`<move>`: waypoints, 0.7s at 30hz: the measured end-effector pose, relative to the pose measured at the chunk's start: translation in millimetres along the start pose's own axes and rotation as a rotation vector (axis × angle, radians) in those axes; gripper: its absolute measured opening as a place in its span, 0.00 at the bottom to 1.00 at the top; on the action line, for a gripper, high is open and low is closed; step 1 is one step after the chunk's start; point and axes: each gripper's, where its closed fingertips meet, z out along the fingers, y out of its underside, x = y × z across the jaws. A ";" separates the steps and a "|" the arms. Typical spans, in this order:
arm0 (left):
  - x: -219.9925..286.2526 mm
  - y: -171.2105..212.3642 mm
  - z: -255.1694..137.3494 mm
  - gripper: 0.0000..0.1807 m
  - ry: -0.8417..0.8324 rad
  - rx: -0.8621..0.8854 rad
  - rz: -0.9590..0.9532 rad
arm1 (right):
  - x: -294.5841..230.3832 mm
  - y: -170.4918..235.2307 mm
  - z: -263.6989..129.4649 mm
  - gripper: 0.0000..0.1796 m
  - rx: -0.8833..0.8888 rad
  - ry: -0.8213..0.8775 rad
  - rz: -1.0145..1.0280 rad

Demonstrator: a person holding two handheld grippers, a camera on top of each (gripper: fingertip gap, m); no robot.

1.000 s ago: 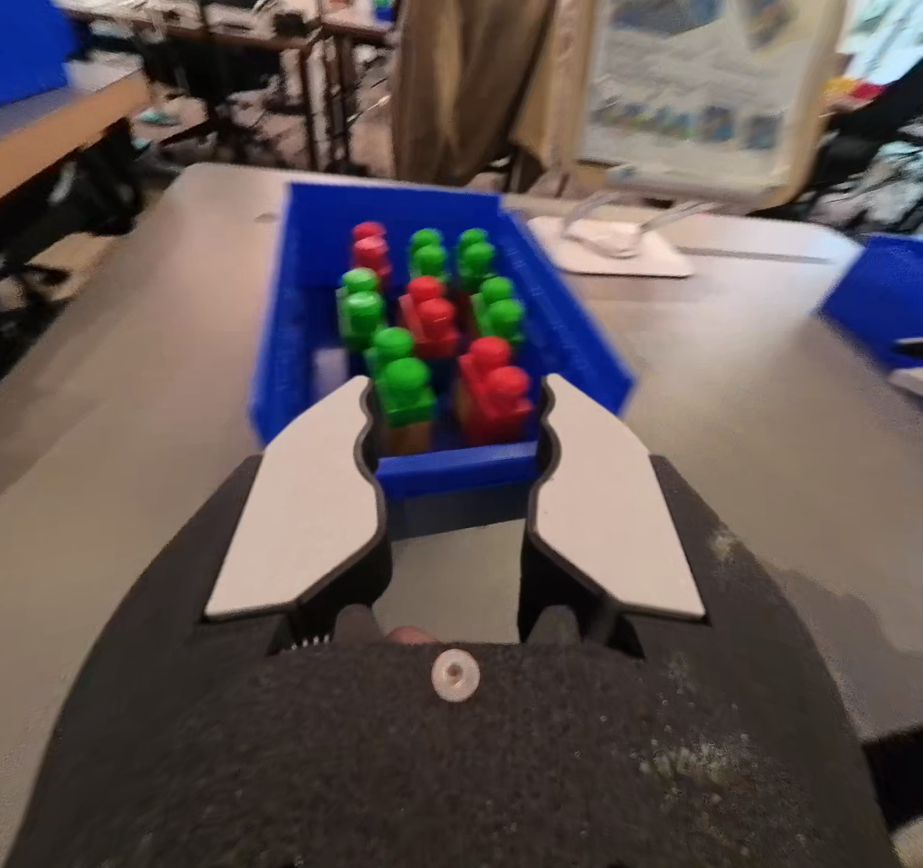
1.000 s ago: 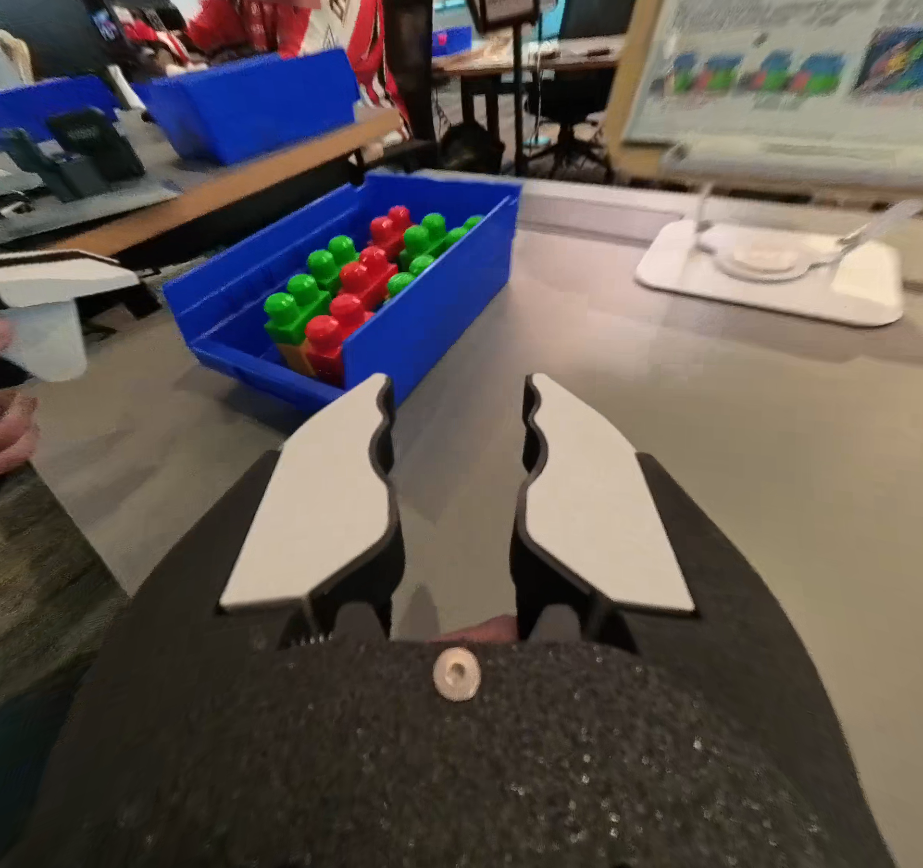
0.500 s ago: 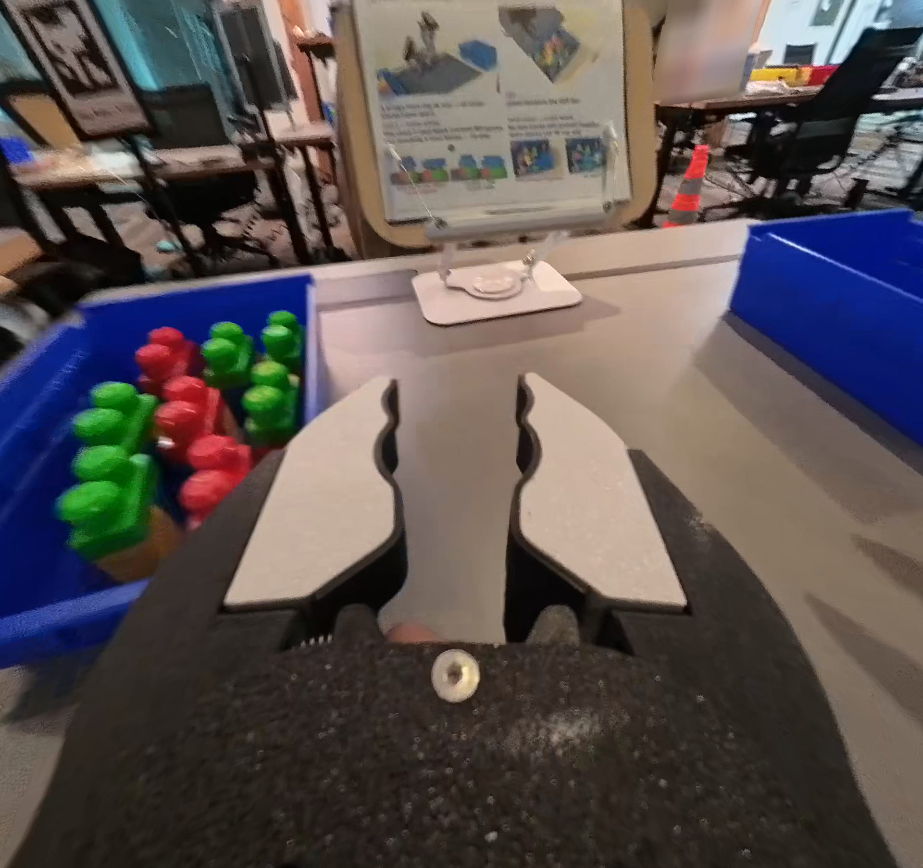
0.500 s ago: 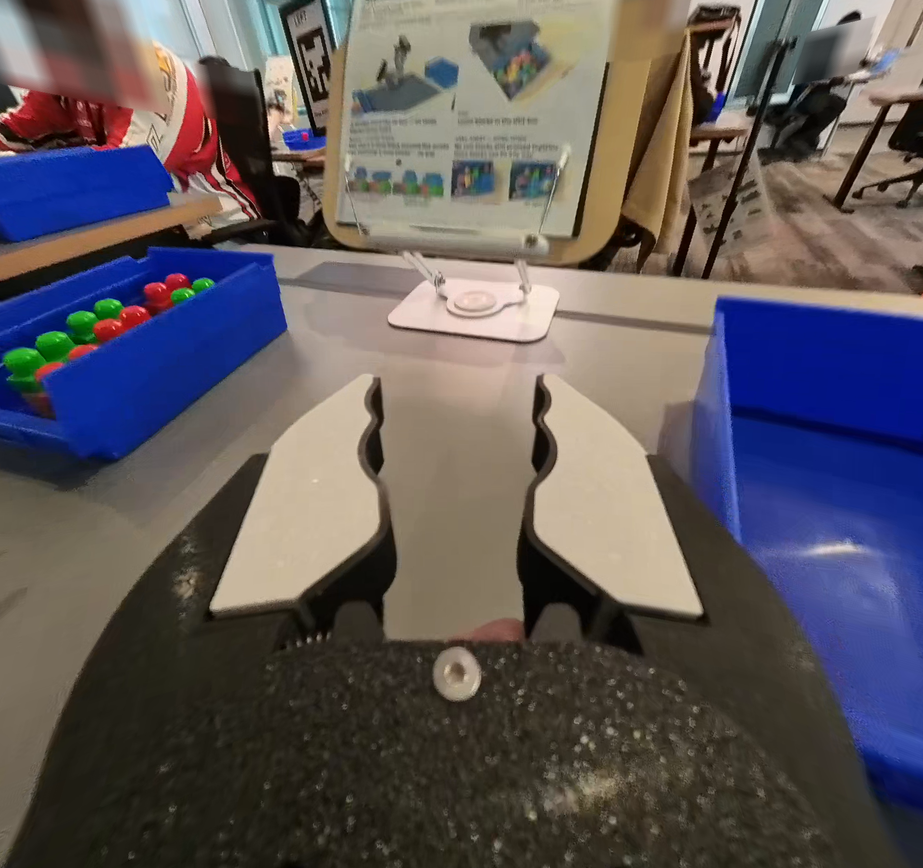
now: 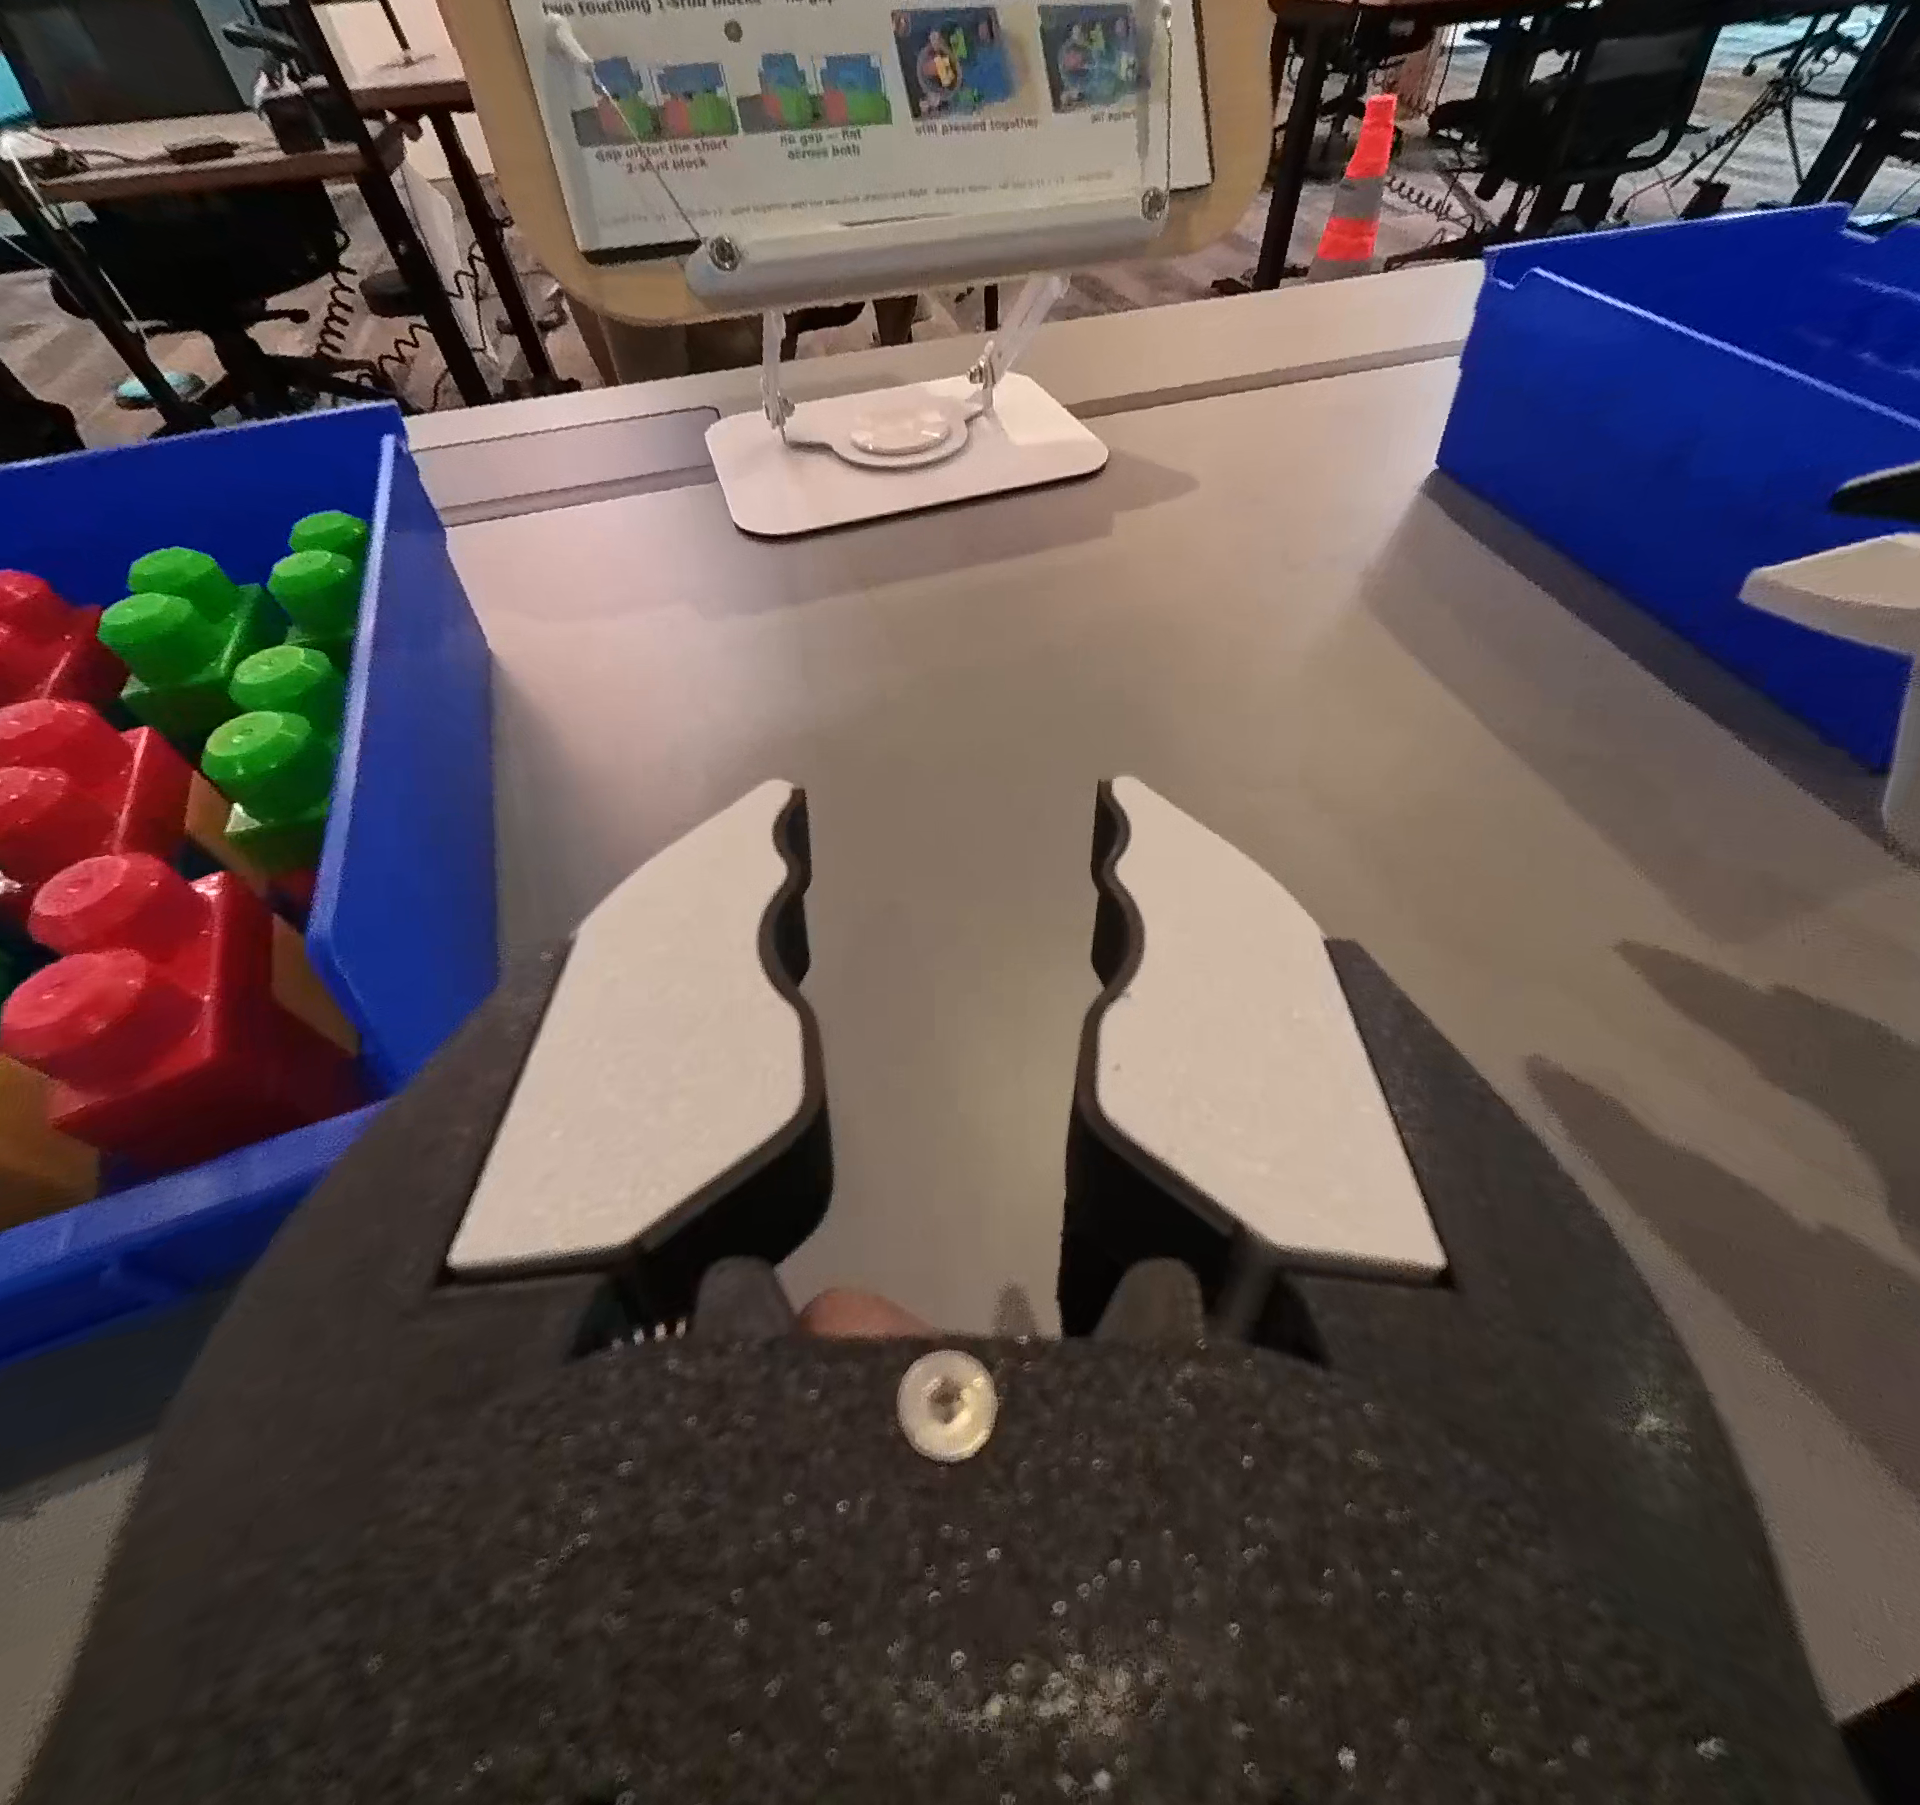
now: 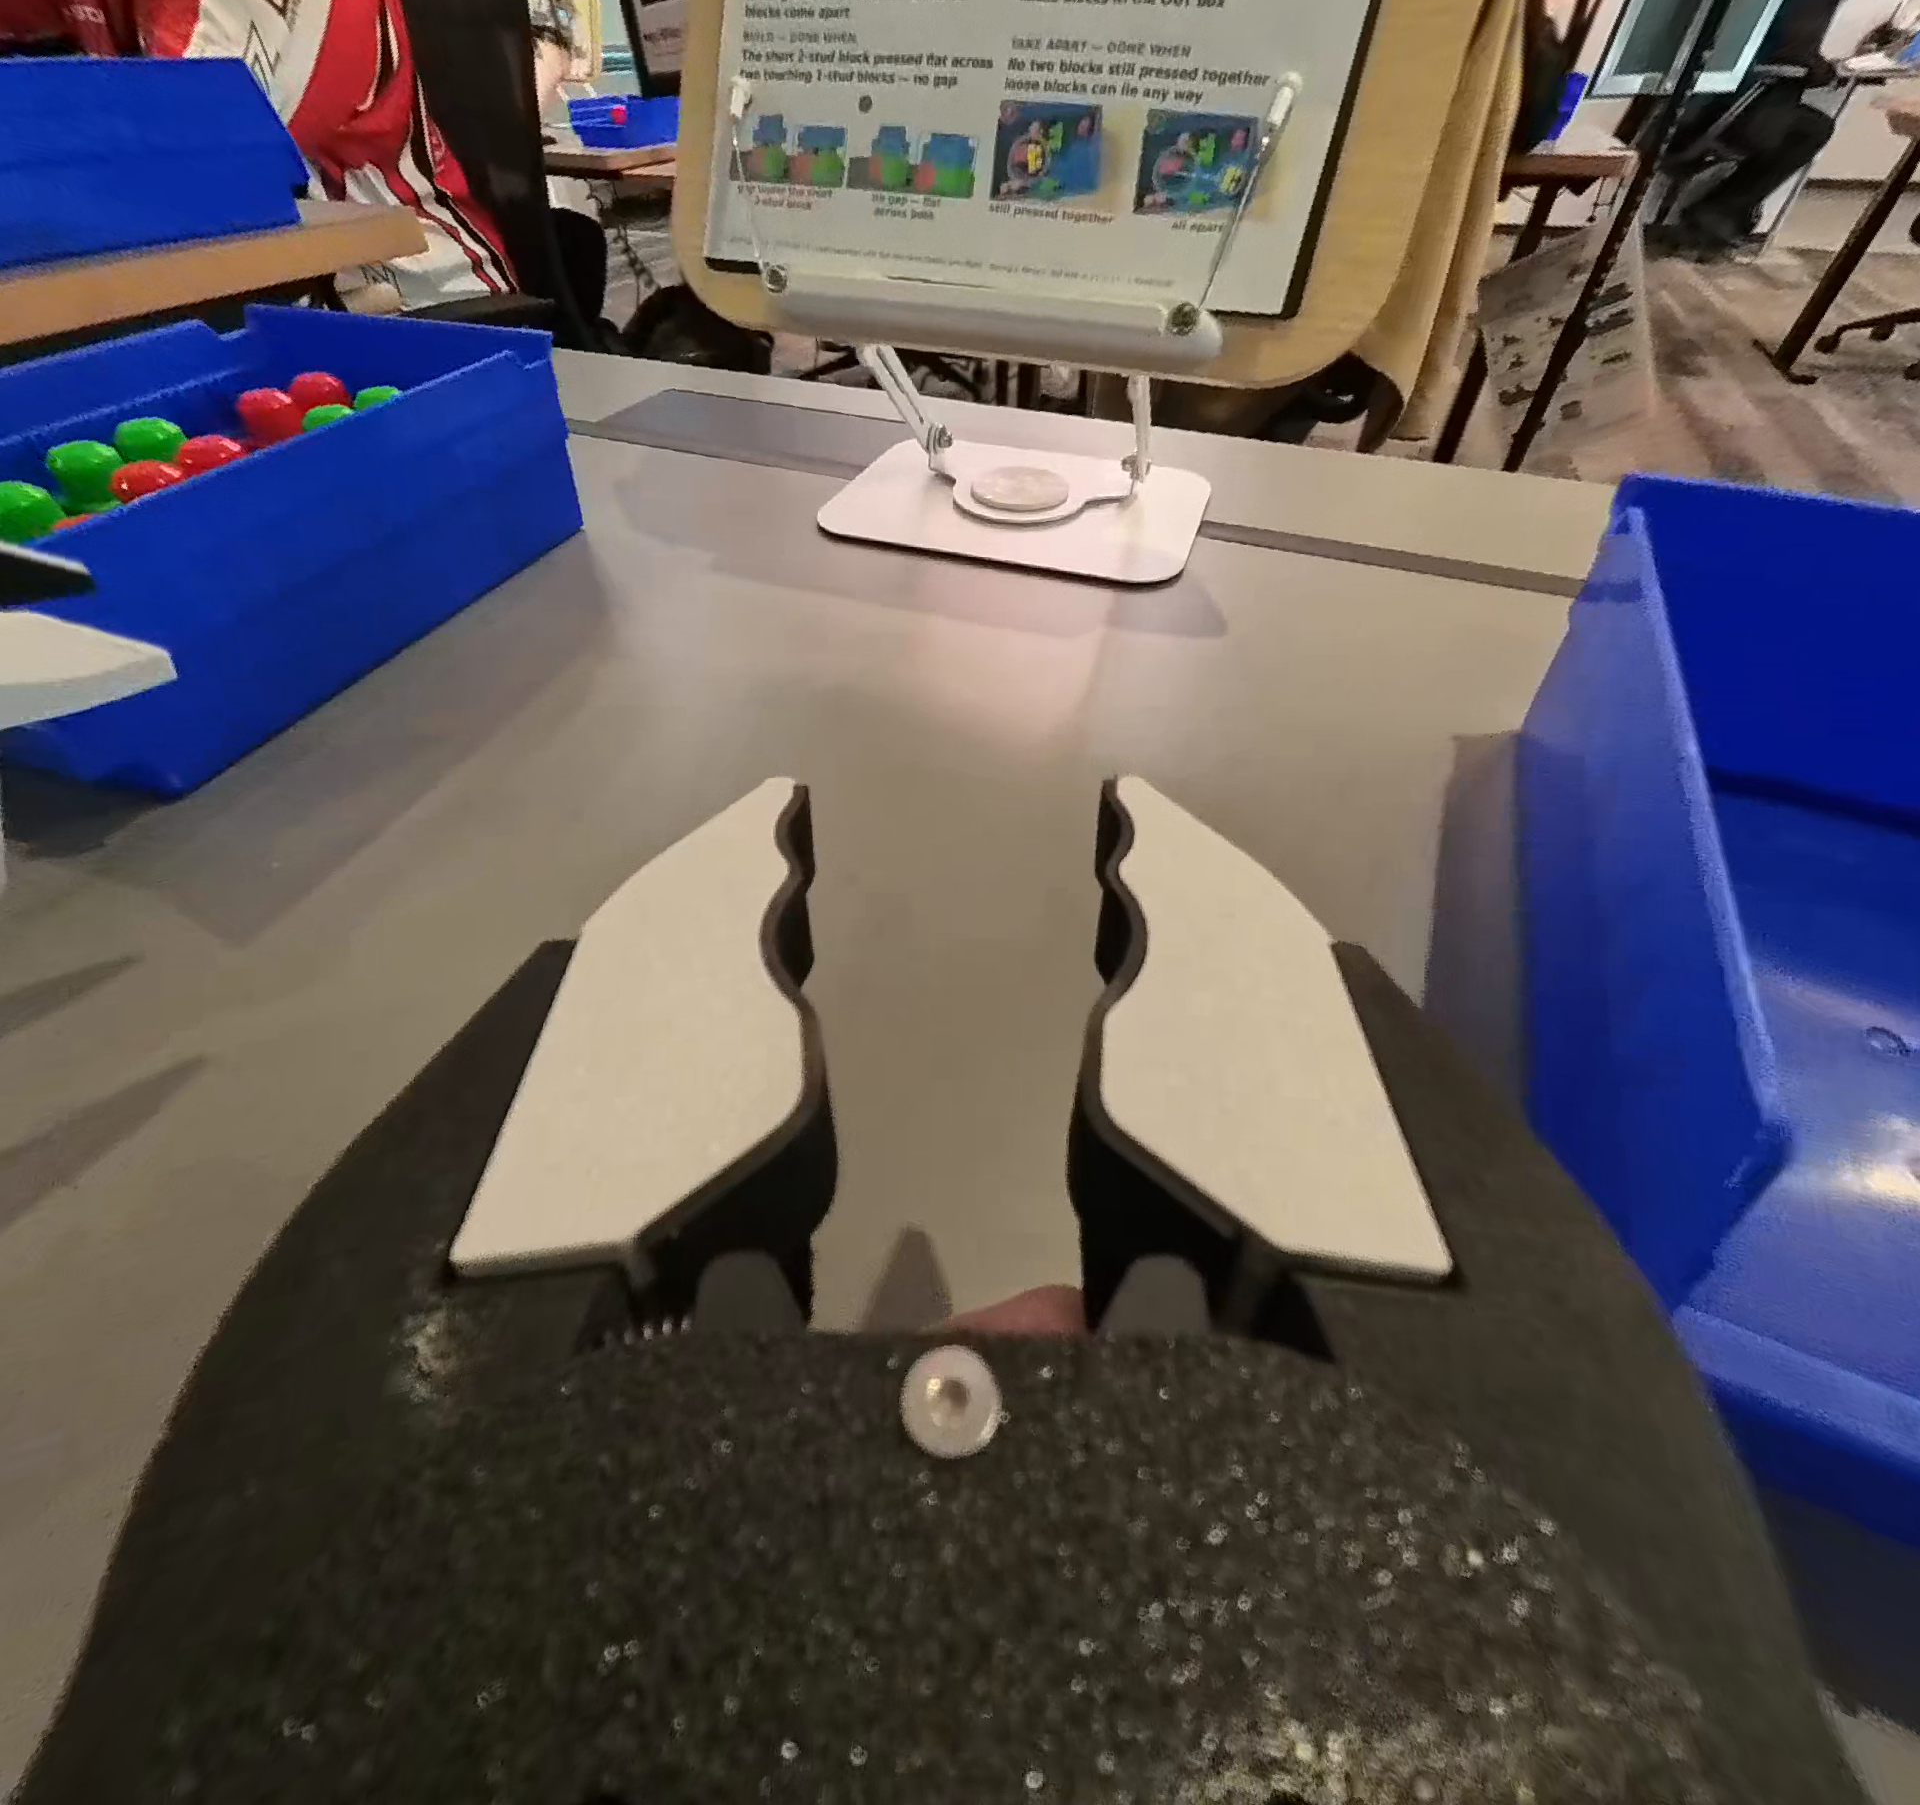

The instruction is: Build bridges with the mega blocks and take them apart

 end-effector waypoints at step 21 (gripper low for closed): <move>9.8 13.1 5.2 0.27 0.040 -0.098 0.053 | 4.0 -0.3 0.4 0.28 -0.029 -0.027 -0.004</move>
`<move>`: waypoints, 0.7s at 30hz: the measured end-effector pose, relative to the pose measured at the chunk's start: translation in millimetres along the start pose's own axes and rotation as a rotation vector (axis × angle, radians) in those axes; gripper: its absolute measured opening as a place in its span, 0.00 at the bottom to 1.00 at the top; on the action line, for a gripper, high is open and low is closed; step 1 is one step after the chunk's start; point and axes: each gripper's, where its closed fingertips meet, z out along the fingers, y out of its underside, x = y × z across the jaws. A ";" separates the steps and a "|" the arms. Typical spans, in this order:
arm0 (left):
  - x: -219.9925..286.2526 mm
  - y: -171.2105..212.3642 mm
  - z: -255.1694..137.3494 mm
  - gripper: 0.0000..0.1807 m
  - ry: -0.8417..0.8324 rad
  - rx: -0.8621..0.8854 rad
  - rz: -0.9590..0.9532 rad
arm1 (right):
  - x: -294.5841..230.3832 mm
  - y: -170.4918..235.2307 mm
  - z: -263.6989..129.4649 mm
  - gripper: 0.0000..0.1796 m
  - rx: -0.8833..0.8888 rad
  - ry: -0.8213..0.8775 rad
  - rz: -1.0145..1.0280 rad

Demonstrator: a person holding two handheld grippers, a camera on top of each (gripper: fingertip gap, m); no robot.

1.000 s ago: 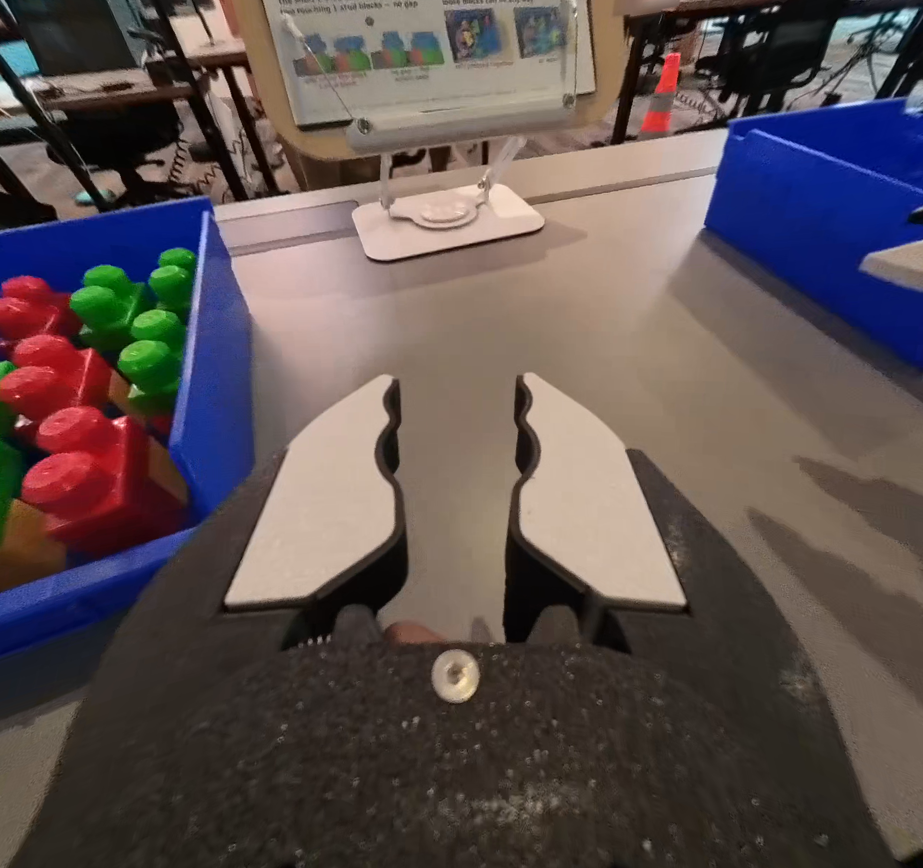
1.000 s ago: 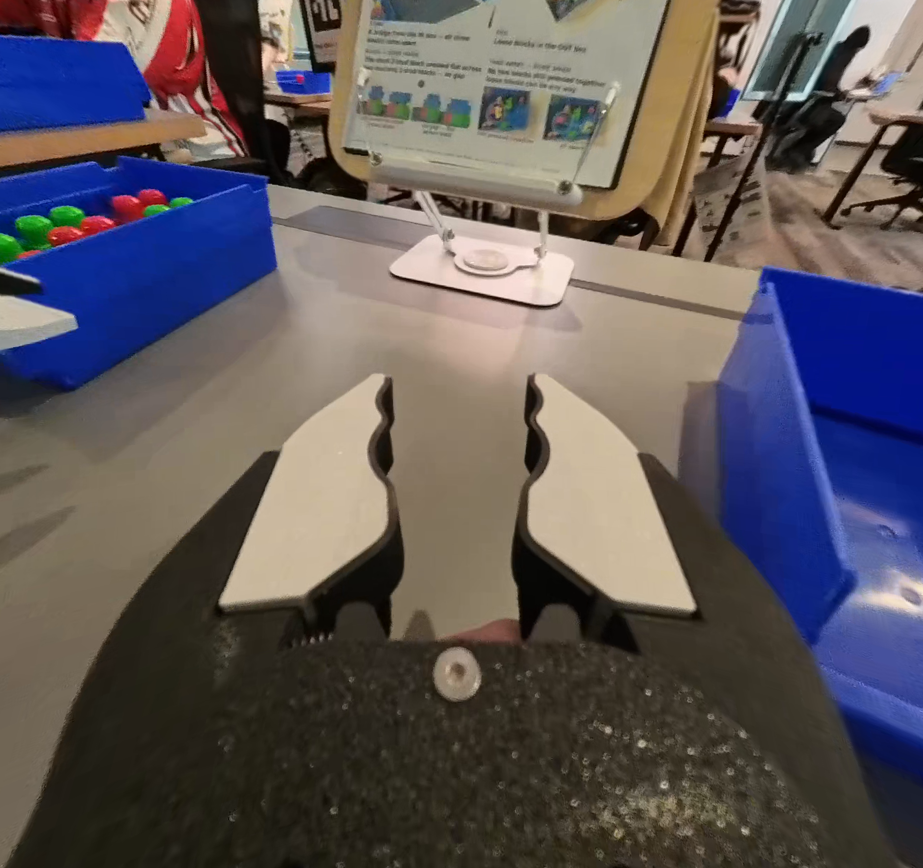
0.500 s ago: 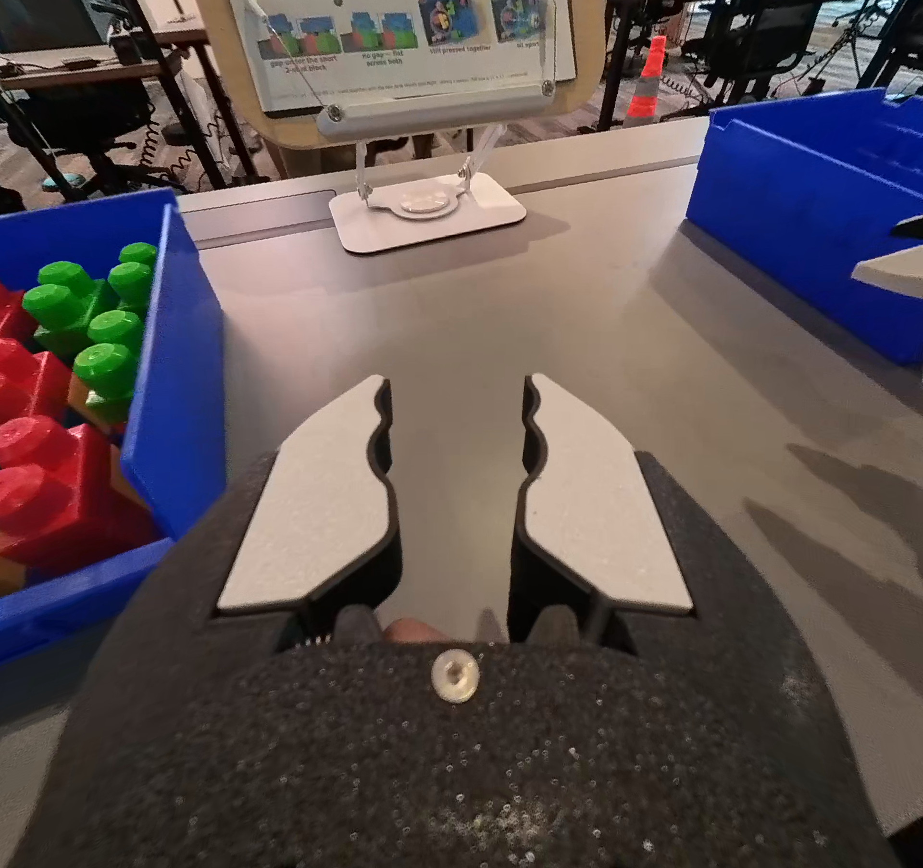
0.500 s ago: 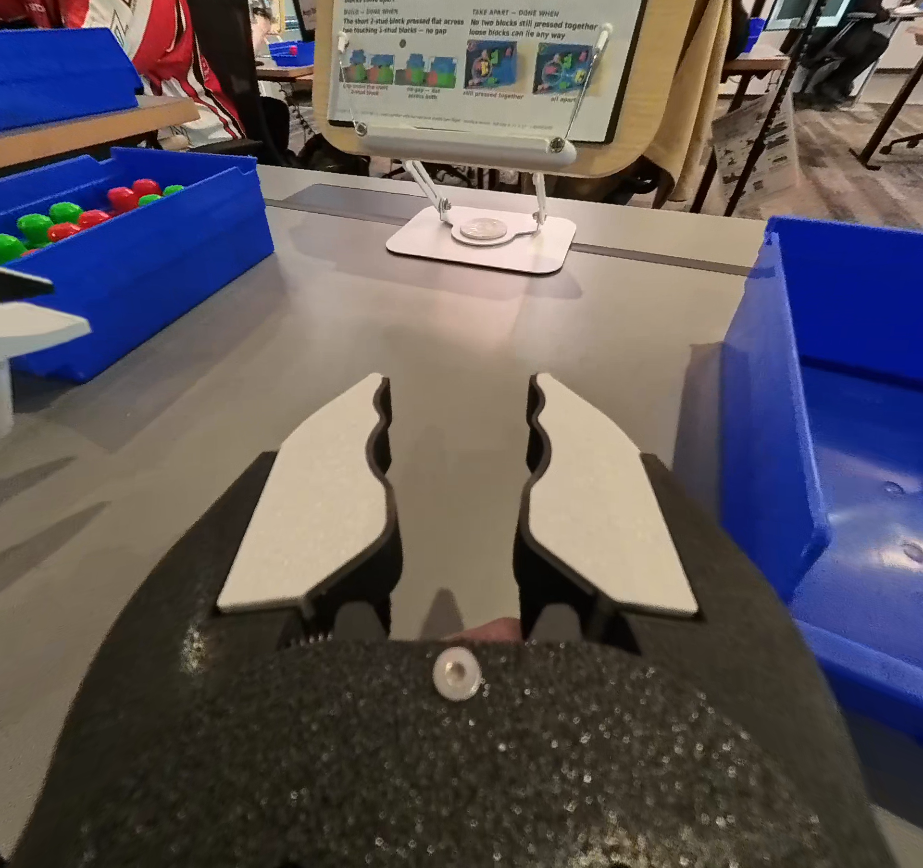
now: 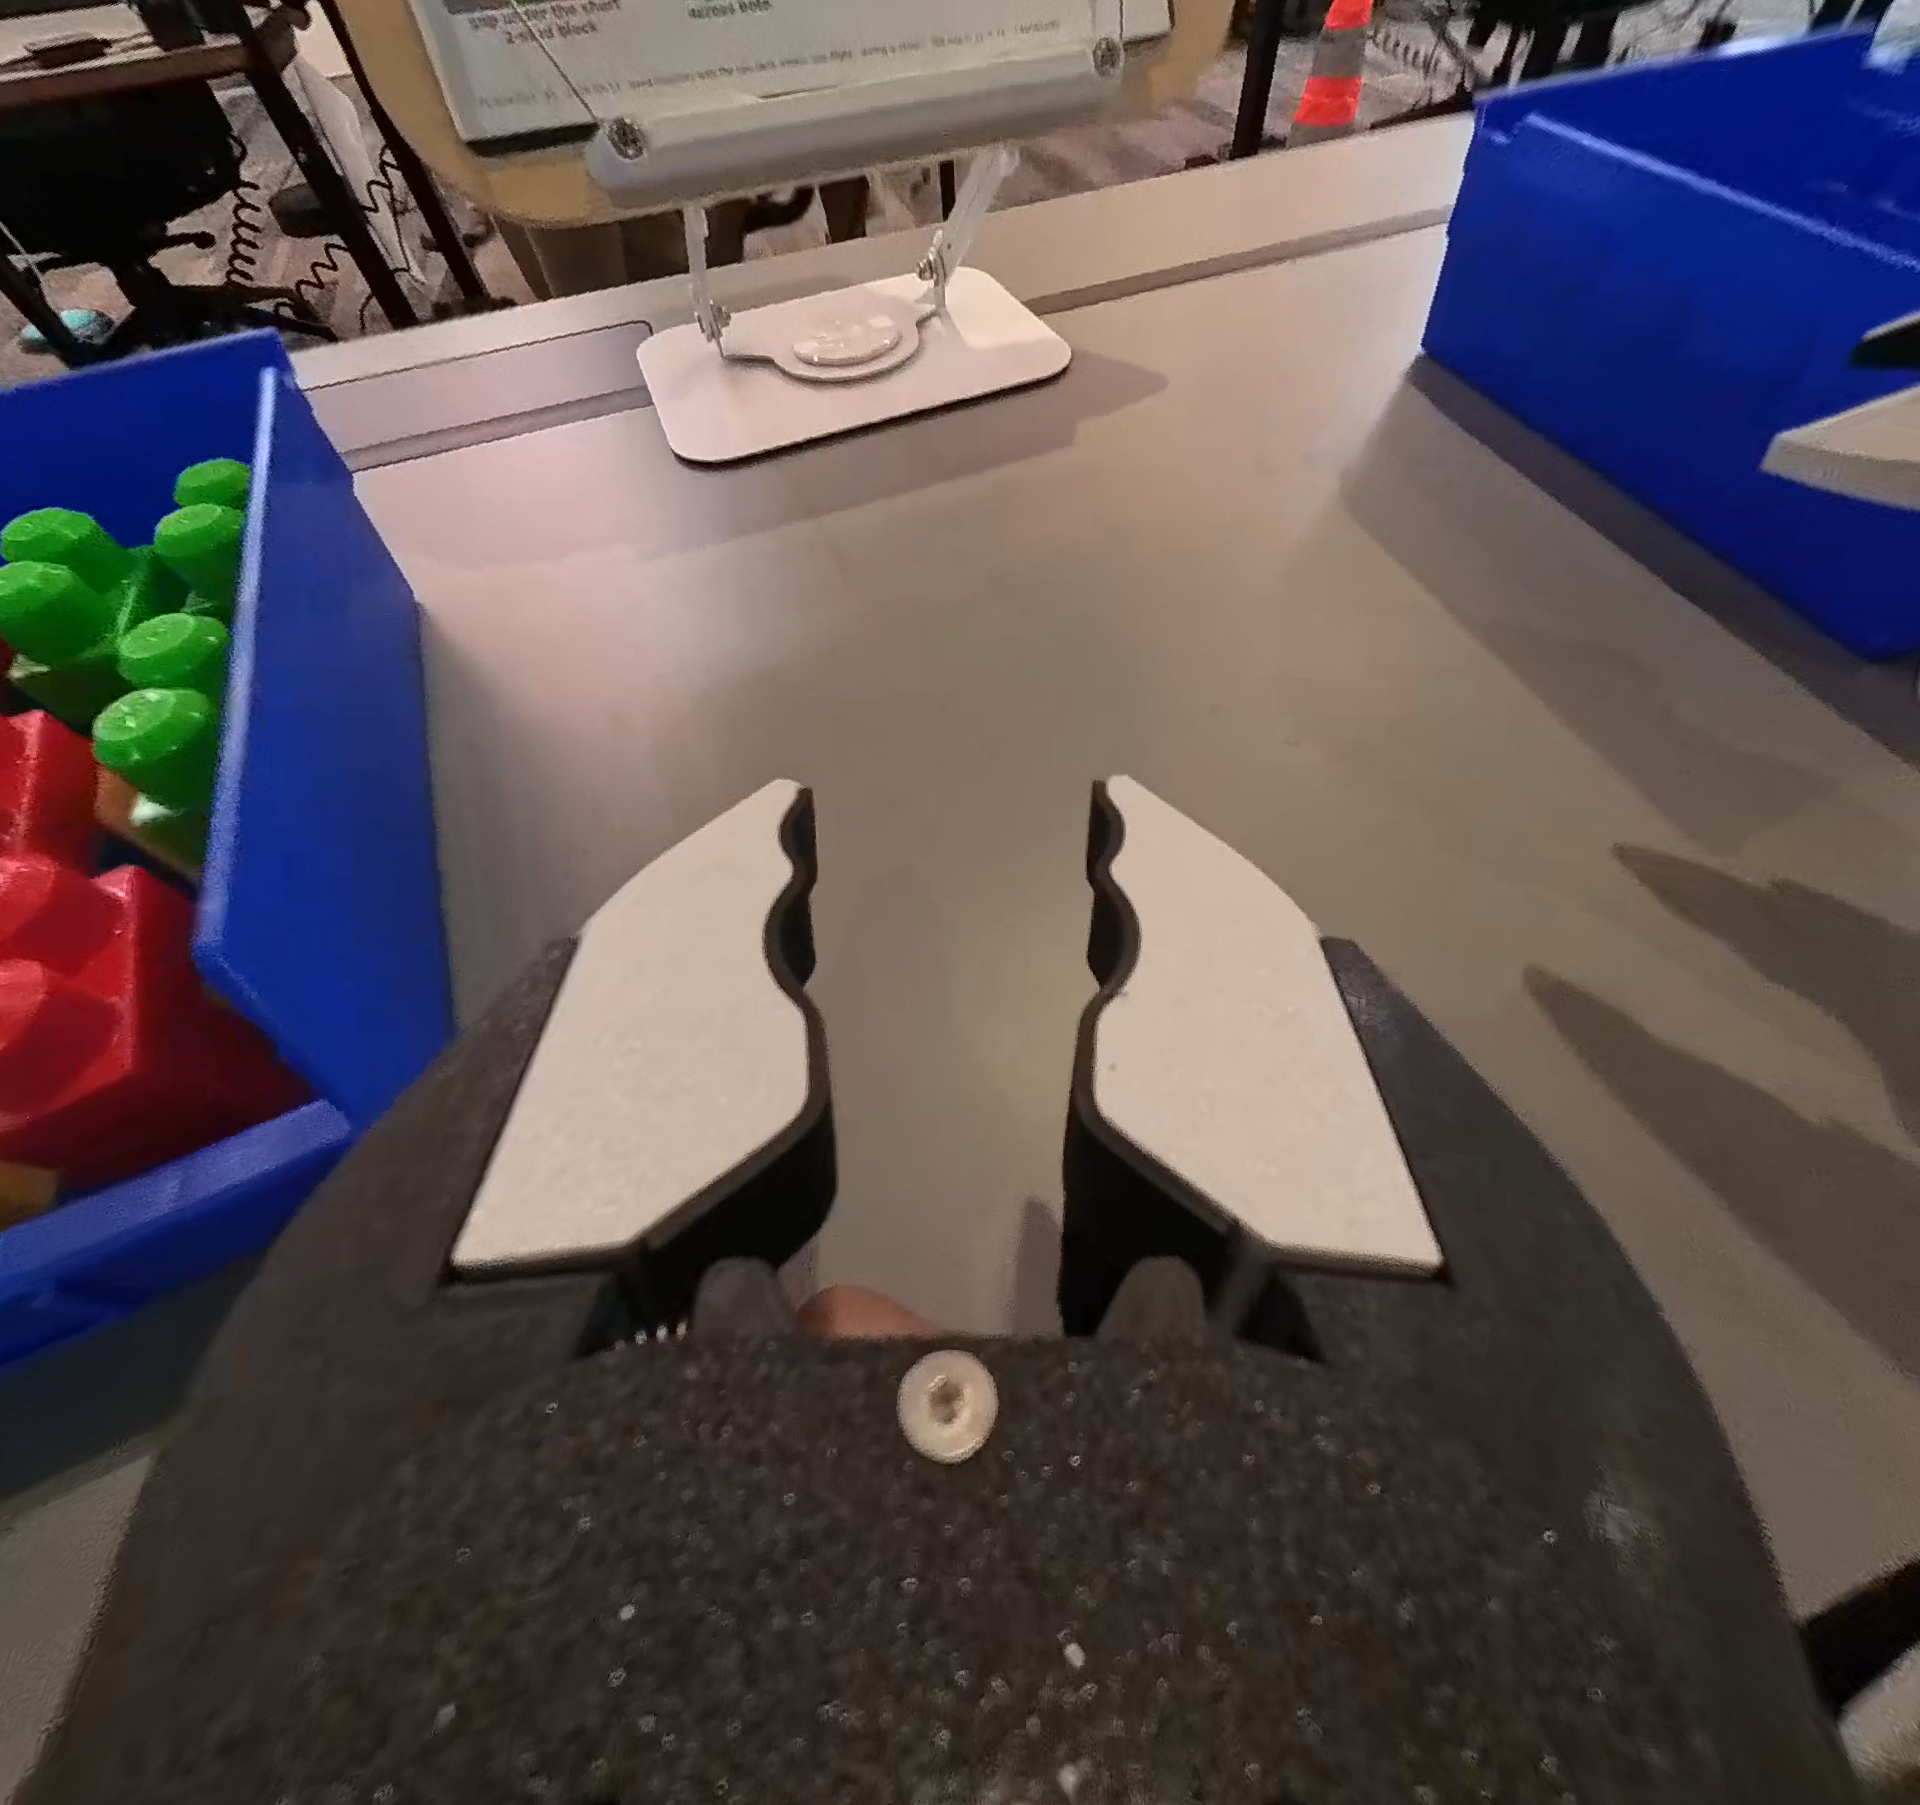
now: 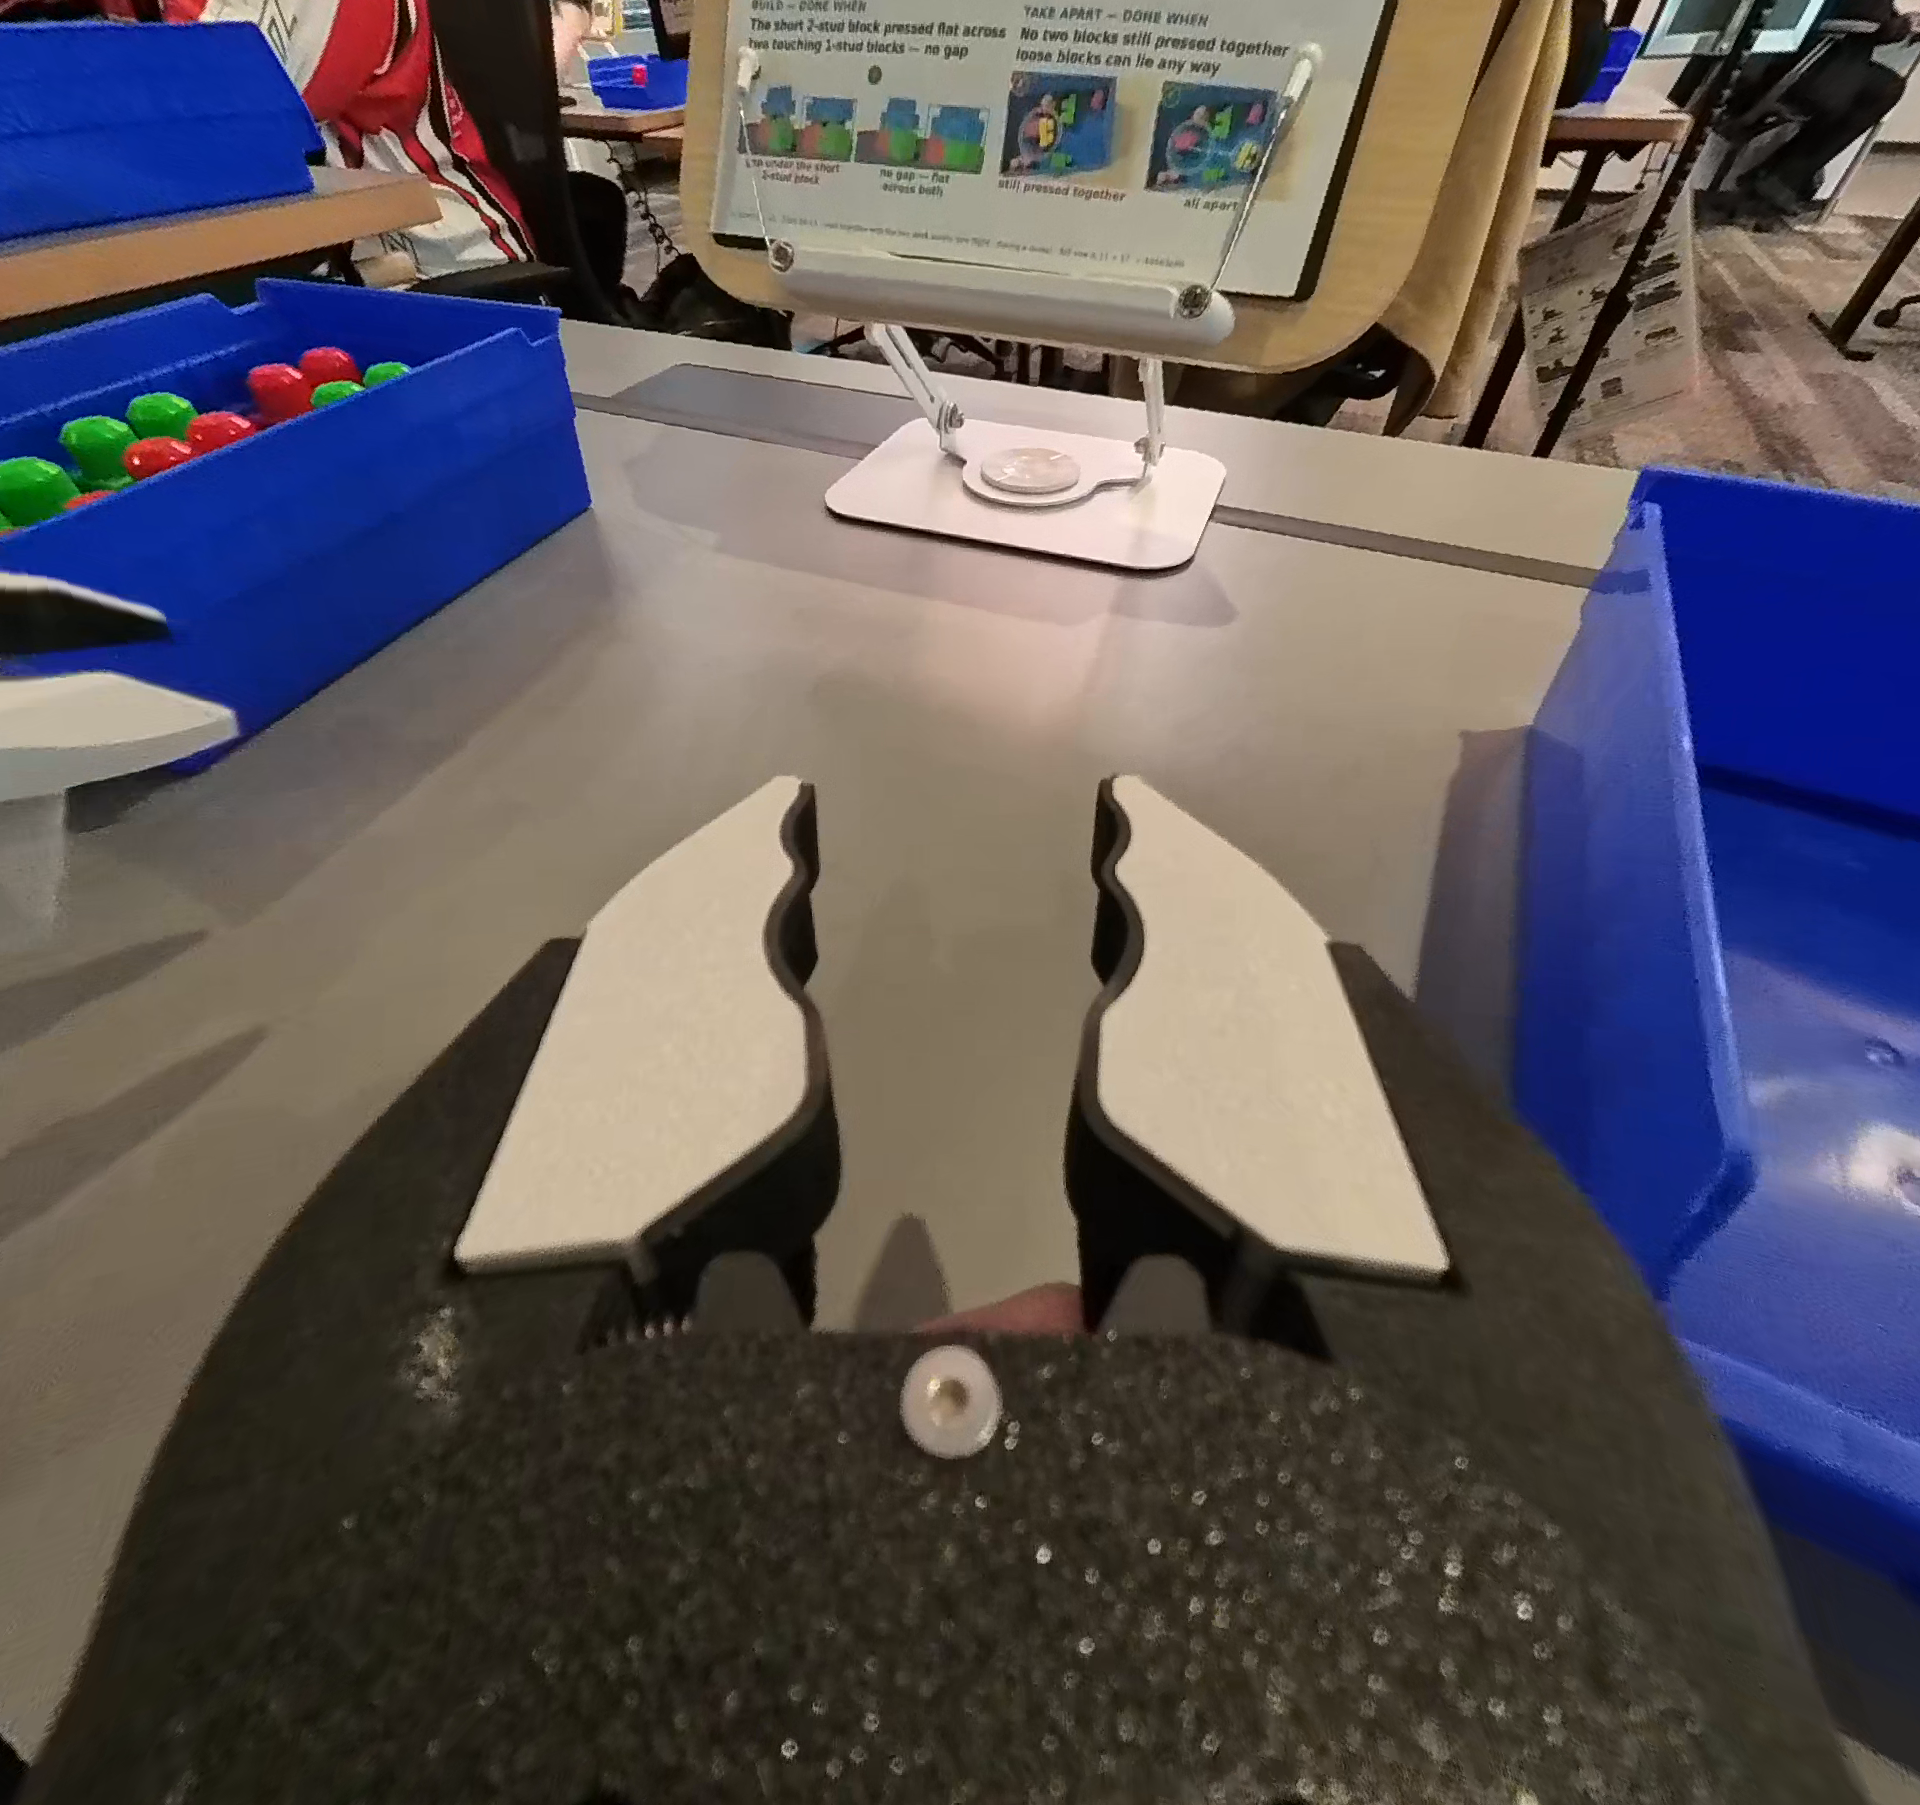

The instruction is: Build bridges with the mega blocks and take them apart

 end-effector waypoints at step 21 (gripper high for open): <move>-193.9 21.2 -7.2 0.25 -0.183 -1.034 -0.361 | 16.2 -14.8 -0.2 0.28 0.005 -0.088 0.111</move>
